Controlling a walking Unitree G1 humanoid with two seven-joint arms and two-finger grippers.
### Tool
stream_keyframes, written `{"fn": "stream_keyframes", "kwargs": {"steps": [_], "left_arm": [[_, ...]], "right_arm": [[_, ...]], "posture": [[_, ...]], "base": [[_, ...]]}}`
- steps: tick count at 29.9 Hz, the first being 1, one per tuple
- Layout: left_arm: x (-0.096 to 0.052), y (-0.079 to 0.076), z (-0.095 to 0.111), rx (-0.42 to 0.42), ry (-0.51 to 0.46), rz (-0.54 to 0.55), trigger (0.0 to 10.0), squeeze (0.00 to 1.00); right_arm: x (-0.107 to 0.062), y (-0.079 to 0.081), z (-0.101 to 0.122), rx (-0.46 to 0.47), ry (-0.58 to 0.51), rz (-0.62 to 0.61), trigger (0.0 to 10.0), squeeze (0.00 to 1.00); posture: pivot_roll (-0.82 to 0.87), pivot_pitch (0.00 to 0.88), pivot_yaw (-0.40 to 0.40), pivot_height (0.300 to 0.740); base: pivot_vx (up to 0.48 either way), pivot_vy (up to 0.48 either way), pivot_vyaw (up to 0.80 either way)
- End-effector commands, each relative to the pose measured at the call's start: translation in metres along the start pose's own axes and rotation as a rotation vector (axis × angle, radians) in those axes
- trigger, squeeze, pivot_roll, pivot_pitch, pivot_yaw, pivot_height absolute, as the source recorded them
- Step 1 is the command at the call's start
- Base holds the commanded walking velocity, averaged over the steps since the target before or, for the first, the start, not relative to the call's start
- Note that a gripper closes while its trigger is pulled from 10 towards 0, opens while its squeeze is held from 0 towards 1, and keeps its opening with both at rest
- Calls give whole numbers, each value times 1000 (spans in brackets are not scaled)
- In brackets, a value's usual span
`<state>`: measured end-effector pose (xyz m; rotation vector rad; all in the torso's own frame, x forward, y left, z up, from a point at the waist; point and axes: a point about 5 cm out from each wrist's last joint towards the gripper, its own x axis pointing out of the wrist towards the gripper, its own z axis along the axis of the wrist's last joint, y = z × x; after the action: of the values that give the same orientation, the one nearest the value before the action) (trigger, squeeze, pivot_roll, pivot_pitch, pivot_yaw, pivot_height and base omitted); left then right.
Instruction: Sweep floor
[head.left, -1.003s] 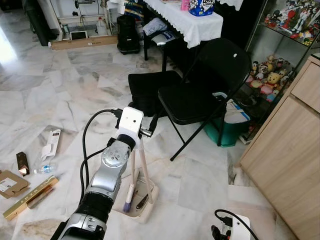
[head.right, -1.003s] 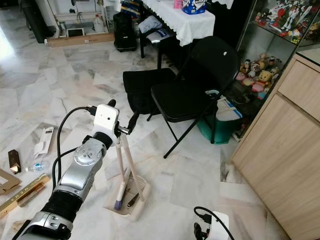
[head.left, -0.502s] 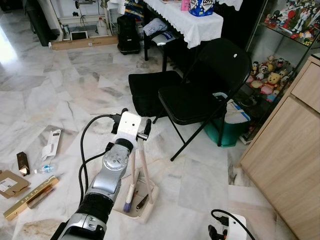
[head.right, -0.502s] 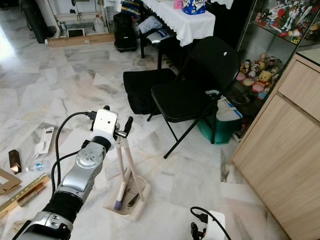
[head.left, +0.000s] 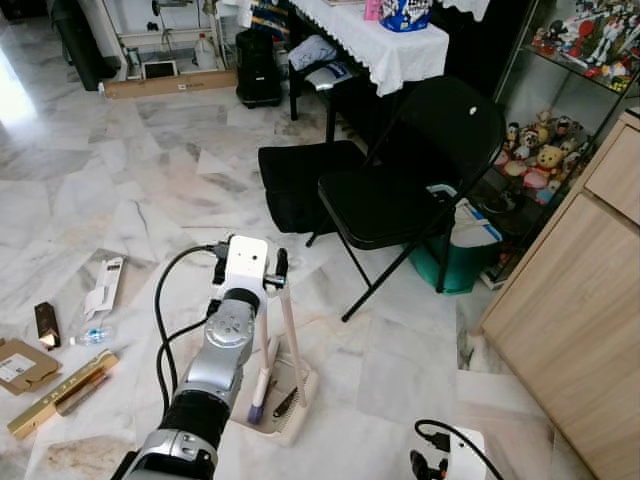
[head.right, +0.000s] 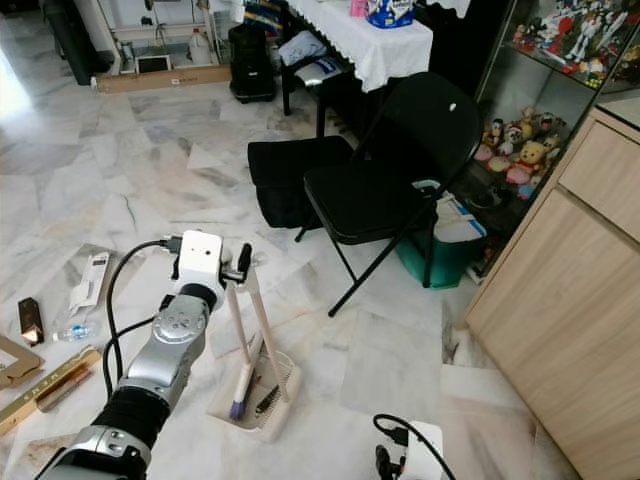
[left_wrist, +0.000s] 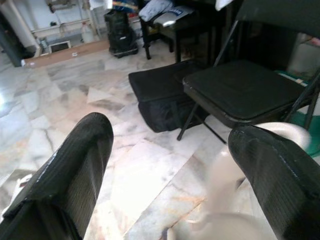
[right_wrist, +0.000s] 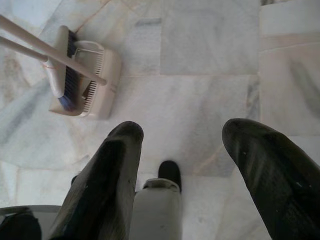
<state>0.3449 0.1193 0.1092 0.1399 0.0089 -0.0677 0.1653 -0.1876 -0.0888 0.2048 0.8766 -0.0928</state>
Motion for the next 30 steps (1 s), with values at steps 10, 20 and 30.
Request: {"fn": "stream_keyframes", "kwargs": {"steps": [10, 20, 30], "left_arm": [[5, 9, 2, 44, -12, 53, 10000, 0], [2, 16, -5, 175, -22, 44, 10000, 0], [-2, 23, -16, 269, -7, 51, 10000, 0]], "right_arm": [[0, -5, 2, 11, 1, -7, 10000, 0], [-1, -3, -1, 12, 6, -6, 10000, 0], [-1, -4, -1, 11, 8, -9, 10000, 0]], "posture": [[-46, 62, -38, 740], [-45, 65, -38, 740], [-47, 65, -39, 740]], "base": [[0, 0, 0], [0, 0, 0], [0, 0, 0]]}}
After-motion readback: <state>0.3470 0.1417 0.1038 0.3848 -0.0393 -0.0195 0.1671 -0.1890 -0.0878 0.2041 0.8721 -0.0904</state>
